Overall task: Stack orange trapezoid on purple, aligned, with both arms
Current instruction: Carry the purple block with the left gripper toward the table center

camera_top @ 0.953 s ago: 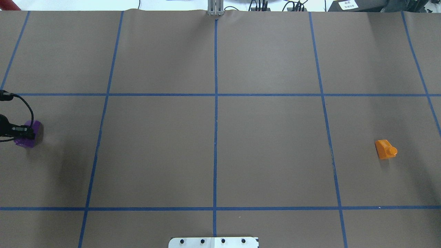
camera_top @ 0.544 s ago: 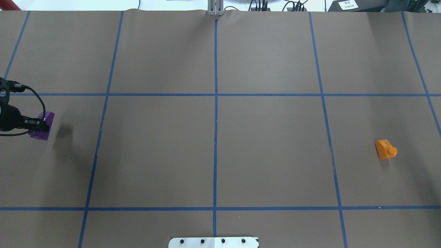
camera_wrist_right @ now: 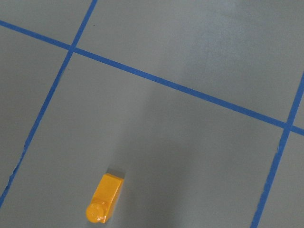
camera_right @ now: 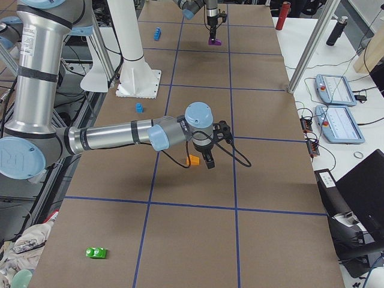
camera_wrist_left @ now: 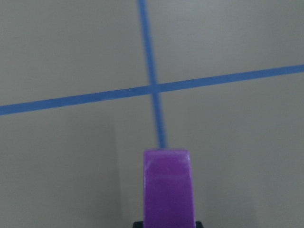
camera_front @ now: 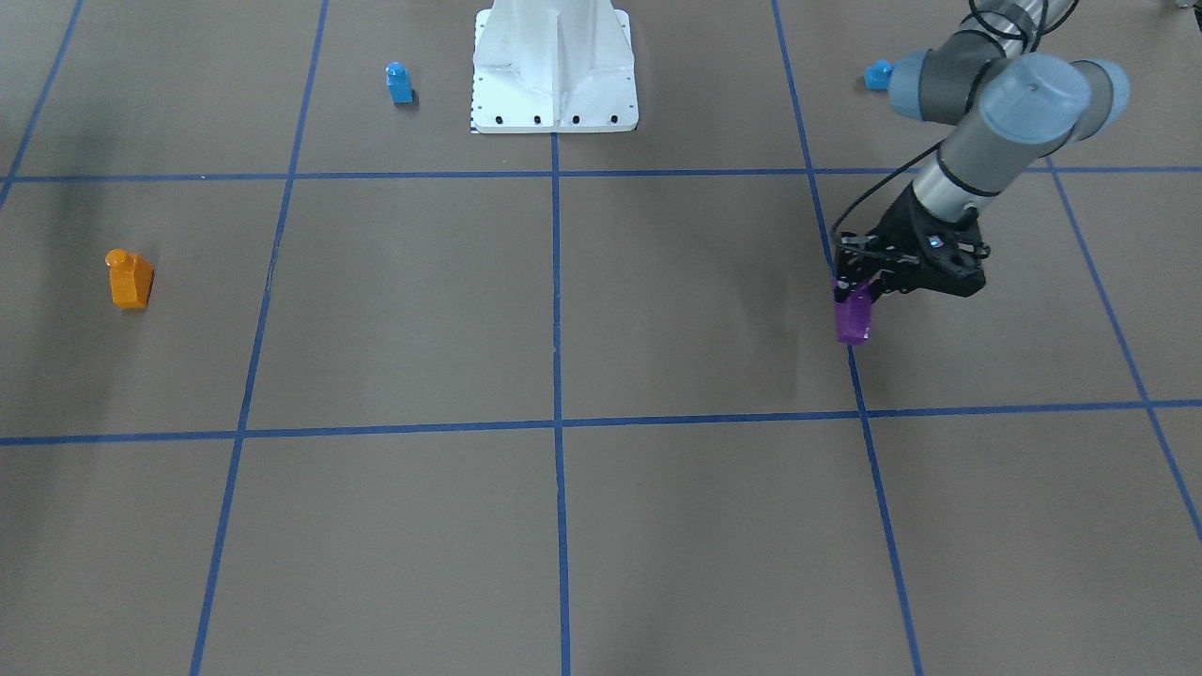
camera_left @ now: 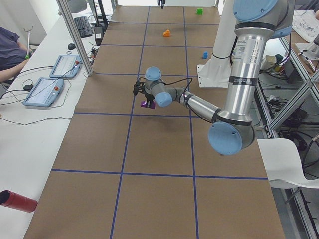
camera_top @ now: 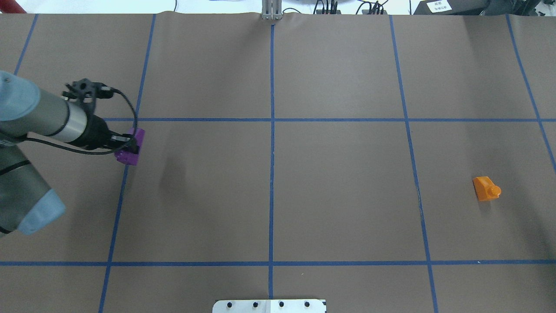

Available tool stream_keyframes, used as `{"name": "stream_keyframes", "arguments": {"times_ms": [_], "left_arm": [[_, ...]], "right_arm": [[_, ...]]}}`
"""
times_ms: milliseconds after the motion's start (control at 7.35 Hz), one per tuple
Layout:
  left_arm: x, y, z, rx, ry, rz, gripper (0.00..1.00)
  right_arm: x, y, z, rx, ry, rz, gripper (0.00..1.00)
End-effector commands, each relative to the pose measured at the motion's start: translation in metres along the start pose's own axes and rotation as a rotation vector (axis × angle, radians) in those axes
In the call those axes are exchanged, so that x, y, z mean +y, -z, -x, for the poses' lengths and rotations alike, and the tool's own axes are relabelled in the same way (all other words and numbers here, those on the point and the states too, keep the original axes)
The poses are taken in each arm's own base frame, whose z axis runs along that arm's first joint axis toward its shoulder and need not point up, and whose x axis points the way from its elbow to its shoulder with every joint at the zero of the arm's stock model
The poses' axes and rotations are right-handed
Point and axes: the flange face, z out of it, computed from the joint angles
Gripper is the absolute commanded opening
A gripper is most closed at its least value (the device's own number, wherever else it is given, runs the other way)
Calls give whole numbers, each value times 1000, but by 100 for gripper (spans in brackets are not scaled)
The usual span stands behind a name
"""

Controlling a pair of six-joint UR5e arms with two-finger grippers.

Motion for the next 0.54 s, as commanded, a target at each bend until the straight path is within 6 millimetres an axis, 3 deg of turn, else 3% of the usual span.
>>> {"name": "stream_keyframes", "arguments": {"times_ms": [0,136,408], "left_arm": [[2,-23,-151,-75,7,52,0],[13,-33,-213,-112,25,60,0],[-2,-66,-303,-123,121,71,0]], "right_arm": [[0,0,0,0,1,0,100],[0,0,0,0,-2,0,100],[1,-1,-1,0,-5,1,100]]}}
